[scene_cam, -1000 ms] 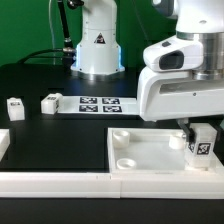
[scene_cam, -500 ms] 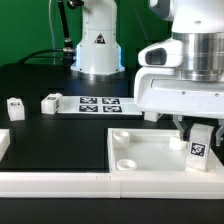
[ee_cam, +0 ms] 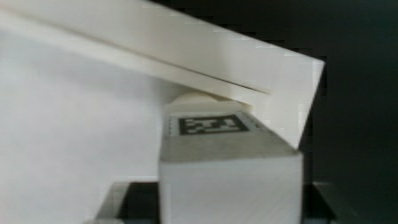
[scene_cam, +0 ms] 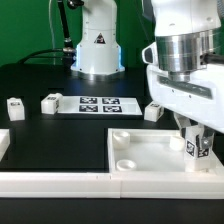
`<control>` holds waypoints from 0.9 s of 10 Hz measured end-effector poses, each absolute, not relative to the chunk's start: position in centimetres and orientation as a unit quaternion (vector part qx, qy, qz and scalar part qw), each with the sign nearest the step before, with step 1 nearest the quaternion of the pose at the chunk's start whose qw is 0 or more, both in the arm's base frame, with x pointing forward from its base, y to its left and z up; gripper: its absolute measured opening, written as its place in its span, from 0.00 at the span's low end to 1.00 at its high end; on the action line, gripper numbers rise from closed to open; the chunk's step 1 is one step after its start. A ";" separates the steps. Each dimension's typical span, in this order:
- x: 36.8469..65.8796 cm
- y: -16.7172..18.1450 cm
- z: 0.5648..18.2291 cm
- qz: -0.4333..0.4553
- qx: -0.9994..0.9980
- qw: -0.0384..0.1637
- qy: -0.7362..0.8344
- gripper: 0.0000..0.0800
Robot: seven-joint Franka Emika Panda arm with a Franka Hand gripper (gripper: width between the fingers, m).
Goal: Assemble square table
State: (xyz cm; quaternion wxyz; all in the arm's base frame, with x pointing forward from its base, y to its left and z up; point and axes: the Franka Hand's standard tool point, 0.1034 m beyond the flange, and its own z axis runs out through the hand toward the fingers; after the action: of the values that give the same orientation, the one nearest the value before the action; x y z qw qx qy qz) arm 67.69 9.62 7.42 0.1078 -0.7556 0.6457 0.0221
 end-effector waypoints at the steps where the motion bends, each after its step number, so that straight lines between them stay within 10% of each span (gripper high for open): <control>1: 67.7 9.6 7.4 0.023 -0.754 0.108 0.648 0.38; 5: 67.7 10.3 7.7 0.008 -0.898 0.079 0.434 0.77; 9: 67.7 10.2 7.5 -0.003 -0.955 0.080 0.287 0.81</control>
Offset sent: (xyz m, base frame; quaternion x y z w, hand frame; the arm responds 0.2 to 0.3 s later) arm 0.0020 0.0048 0.0064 -0.0984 0.0673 -0.3185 0.9404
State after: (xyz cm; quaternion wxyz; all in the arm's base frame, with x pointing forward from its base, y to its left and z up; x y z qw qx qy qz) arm 67.73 10.25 7.50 0.0797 -0.9545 0.2873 -0.0034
